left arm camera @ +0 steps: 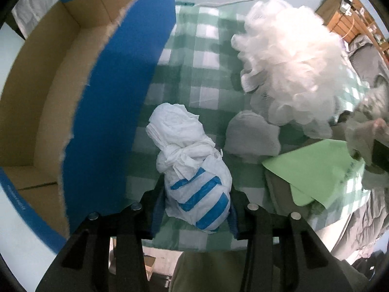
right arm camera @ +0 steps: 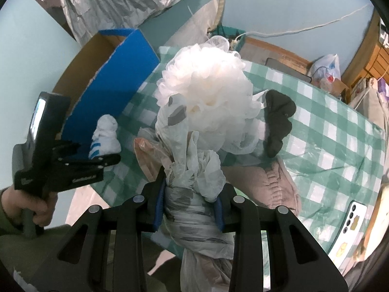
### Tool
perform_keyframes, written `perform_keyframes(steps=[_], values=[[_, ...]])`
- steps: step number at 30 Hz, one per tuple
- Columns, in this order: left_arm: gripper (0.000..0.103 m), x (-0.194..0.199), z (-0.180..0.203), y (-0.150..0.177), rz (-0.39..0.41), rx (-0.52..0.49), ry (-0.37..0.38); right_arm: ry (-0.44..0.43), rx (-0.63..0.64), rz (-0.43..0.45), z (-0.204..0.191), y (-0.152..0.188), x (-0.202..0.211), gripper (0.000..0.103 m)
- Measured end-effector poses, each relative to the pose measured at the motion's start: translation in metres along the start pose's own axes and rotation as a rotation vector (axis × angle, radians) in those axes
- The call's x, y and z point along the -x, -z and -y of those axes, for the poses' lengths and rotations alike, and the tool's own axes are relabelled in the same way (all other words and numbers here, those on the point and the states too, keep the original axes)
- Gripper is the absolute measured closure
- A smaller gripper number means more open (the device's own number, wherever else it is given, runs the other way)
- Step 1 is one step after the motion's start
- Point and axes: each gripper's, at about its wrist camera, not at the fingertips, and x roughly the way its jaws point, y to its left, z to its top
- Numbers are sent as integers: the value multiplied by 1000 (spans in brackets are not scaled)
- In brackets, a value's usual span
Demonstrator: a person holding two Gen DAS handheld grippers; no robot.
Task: Organize soft objects
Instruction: 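Carry the sock with the left tool into the box while the right tool carries the cloth bundle there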
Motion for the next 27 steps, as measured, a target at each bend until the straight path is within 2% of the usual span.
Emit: perform_keyframes(steps=[7,12,27], values=[[59,37,2,5,72,-32,-7,-13,7,24,-9,-1,14,71],[59,53,10,27,119,-45,-8,-19,10,45,-15,-6,23,71],[59,107,6,24,239,-52,-12,-32,29,98,-37,-32,45,71]])
